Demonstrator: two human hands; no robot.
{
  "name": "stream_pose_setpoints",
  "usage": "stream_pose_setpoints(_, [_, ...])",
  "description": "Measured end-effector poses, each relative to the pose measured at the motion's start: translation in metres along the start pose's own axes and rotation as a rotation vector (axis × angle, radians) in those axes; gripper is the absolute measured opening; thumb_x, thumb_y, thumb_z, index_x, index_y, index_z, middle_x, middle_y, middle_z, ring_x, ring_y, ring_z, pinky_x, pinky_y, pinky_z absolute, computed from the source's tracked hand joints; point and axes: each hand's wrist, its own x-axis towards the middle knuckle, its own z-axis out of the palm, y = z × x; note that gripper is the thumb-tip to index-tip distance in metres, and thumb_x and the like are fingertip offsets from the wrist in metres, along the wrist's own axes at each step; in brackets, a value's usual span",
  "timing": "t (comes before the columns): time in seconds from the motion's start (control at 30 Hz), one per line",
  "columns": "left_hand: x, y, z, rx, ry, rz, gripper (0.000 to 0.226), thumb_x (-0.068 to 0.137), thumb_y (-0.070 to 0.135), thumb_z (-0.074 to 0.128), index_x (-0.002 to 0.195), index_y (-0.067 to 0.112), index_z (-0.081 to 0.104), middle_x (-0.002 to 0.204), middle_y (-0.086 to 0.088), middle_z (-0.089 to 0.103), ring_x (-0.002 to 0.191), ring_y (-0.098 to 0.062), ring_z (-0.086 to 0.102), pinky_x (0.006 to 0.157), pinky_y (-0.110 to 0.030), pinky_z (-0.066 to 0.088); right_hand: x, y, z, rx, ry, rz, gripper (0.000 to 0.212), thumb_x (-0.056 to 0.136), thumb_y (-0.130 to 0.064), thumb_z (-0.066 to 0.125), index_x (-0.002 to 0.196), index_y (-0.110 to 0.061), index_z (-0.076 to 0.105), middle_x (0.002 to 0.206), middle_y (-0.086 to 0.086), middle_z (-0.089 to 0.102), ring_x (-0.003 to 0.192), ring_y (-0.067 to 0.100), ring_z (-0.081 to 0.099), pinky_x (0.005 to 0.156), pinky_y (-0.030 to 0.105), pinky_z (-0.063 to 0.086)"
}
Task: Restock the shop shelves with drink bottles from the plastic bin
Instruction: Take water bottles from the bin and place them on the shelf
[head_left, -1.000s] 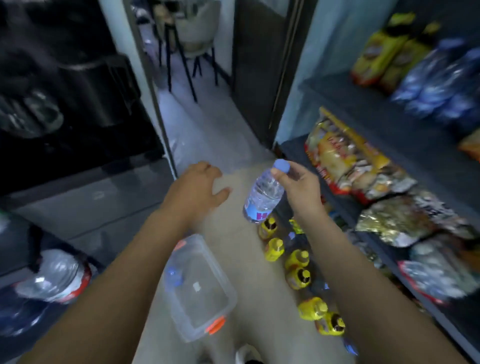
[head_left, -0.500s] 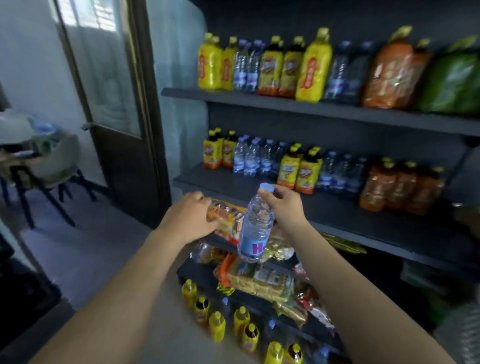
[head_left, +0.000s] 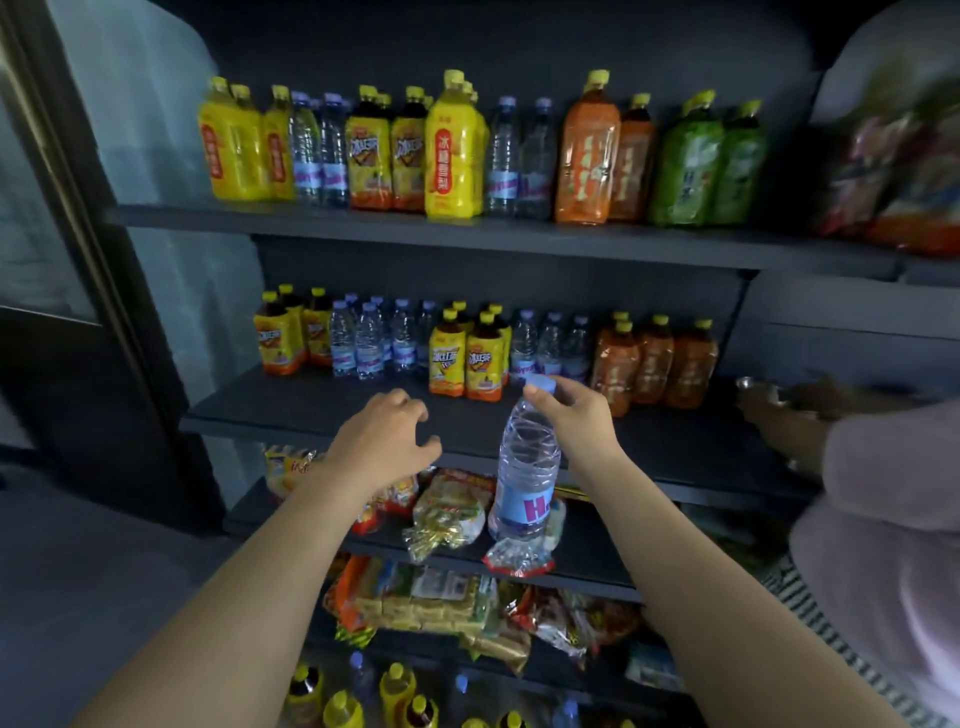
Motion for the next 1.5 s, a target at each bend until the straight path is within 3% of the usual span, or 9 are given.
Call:
stream_pose_setpoints(0.1, [0.021,0.012,0.016,-0.004,0.005,0.004,0.043,0.091,0.043,0.047,0.125,0.017,0.050,0.129,-0.001,0.046,0.123,-0.018,0.039,0.091,-0.034,0.043,0.018,0.012,-0.016,0.019,0.037,0.017,0.012,0.089,-0.019,0.064,0.094,-0.008,0.067,0.106,0.019,0.066,0.095,0.024,0.065,0.090,0.041,0.050])
stream_pose_setpoints(0.17, [0.035,0.017,0.026,-0.015,0.013,0.011,0.043,0.091,0.042,0.048,0.125,0.016,0.051,0.129,-0.001,0.046,0.124,-0.018,0.040,0.092,-0.034,0.043,0.032,0.018,-0.023,0.049,0.052,0.012,0.006,0.089,-0.020,0.064,0.092,-0.015,0.066,0.103,0.010,0.069,0.097,0.023,0.064,0.087,0.034,0.051])
stream_pose_setpoints(0.33, [0.069,0.014,0.049,-0.037,-0.018,0.014,0.042,0.091,0.042,0.048,0.124,0.015,0.052,0.128,-0.002,0.047,0.122,-0.019,0.041,0.092,-0.034,0.043,0.074,0.029,-0.021,0.043,0.080,0.015,0.027,0.087,-0.028,0.066,0.109,-0.012,0.065,0.111,0.004,0.067,0.105,0.019,0.062,0.094,0.037,0.050])
stream_pose_setpoints(0.5, [0.103,-0.017,0.063,-0.051,-0.040,-0.010,0.041,0.091,0.041,0.048,0.124,0.015,0.051,0.127,-0.002,0.046,0.122,-0.019,0.040,0.092,-0.034,0.043,0.113,0.036,0.001,0.079,0.080,0.010,0.004,0.089,-0.019,0.064,0.086,-0.023,0.065,0.087,-0.005,0.068,0.091,0.017,0.065,0.084,0.032,0.052])
stream_pose_setpoints(0.67, [0.141,-0.072,0.073,-0.069,-0.041,-0.011,0.042,0.091,0.041,0.048,0.125,0.015,0.051,0.129,-0.003,0.046,0.125,-0.019,0.039,0.094,-0.034,0.041,0.152,0.049,0.059,0.086,0.095,0.021,0.018,0.087,-0.020,0.066,0.104,-0.012,0.068,0.096,0.001,0.070,0.093,0.019,0.066,0.083,0.030,0.054])
stream_pose_setpoints(0.9, [0.201,-0.175,0.088,-0.123,-0.104,0.018,0.043,0.091,0.040,0.050,0.124,0.013,0.052,0.128,-0.004,0.047,0.123,-0.020,0.041,0.096,-0.035,0.042,0.215,0.068,0.164,0.128,0.142,0.064,0.010,0.088,-0.014,0.065,0.096,-0.009,0.067,0.089,0.007,0.069,0.086,0.022,0.064,0.080,0.035,0.053])
stream_pose_setpoints(1.2, [0.274,-0.270,0.136,-0.128,-0.148,0.060,0.041,0.089,0.038,0.053,0.122,0.013,0.054,0.128,-0.006,0.050,0.120,-0.022,0.044,0.094,-0.034,0.042,0.291,0.096,0.272,0.162,0.202,0.021,0.023,0.088,-0.010,0.064,0.109,-0.003,0.065,0.088,-0.004,0.065,0.075,0.001,0.060,0.068,0.009,0.049])
stream_pose_setpoints(1.37, [0.312,-0.298,0.175,-0.157,-0.141,0.089,0.042,0.089,0.040,0.052,0.121,0.014,0.053,0.131,-0.005,0.047,0.123,-0.021,0.041,0.095,-0.032,0.039,0.340,0.126,0.311,0.176,0.225,-0.035,0.021,0.086,-0.008,0.066,0.106,-0.001,0.066,0.088,-0.001,0.065,0.075,0.004,0.061,0.071,0.014,0.050])
stream_pose_setpoints(1.5, [0.328,-0.319,0.208,-0.179,-0.177,0.073,0.042,0.088,0.040,0.052,0.122,0.015,0.052,0.131,-0.002,0.046,0.123,-0.019,0.041,0.094,-0.032,0.041,0.371,0.151,0.335,0.182,0.240,-0.047,0.004,0.085,-0.007,0.067,0.086,-0.003,0.069,0.067,-0.013,0.063,0.061,-0.002,0.056,0.061,0.012,0.045])
